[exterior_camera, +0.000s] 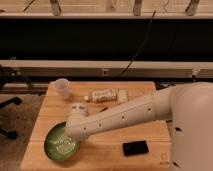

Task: Pick up the ceramic bowl

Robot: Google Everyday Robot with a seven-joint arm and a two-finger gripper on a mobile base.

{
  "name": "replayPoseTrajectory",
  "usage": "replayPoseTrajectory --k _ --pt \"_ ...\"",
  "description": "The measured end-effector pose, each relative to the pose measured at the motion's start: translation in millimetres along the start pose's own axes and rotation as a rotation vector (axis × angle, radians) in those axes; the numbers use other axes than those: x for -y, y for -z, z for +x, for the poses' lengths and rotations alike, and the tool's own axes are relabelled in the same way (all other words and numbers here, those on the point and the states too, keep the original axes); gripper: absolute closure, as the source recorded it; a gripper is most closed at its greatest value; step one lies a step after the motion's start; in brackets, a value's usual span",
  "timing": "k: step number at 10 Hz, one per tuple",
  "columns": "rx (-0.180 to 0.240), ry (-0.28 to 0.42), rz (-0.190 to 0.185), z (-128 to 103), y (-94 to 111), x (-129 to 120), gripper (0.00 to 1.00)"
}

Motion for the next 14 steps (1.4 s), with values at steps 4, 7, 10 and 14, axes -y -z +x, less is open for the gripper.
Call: replayPoseTrajectory --k 4,7,10,14 --pt "-0.022 -0.003 0.008 10 30 -16 1.0" --pt "-0.046 -0.001 0.008 16 55 -21 1.0" --pt "-0.05 0.005 0.019 19 62 -21 1.0" --pt "-0.079 0.005 0.034 28 85 -23 1.0"
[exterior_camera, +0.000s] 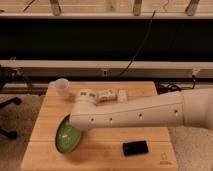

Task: Pick up the ceramic bowl

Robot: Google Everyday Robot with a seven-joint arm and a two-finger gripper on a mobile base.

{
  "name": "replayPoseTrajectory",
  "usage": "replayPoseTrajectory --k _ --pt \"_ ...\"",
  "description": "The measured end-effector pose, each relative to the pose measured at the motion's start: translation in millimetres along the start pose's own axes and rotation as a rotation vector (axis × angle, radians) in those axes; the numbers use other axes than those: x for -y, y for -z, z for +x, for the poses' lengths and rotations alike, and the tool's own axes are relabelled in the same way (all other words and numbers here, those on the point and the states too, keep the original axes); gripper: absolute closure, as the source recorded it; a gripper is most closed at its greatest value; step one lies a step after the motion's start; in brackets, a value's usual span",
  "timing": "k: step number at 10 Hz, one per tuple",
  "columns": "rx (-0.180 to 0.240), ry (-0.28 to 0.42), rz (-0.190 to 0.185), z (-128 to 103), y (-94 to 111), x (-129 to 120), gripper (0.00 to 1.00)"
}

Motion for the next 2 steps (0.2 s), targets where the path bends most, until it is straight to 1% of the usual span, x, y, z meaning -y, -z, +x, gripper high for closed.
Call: replayPoseTrajectory --k 2 --pt "-0.007 0.007 0.004 2.0 2.0 -0.3 1.0"
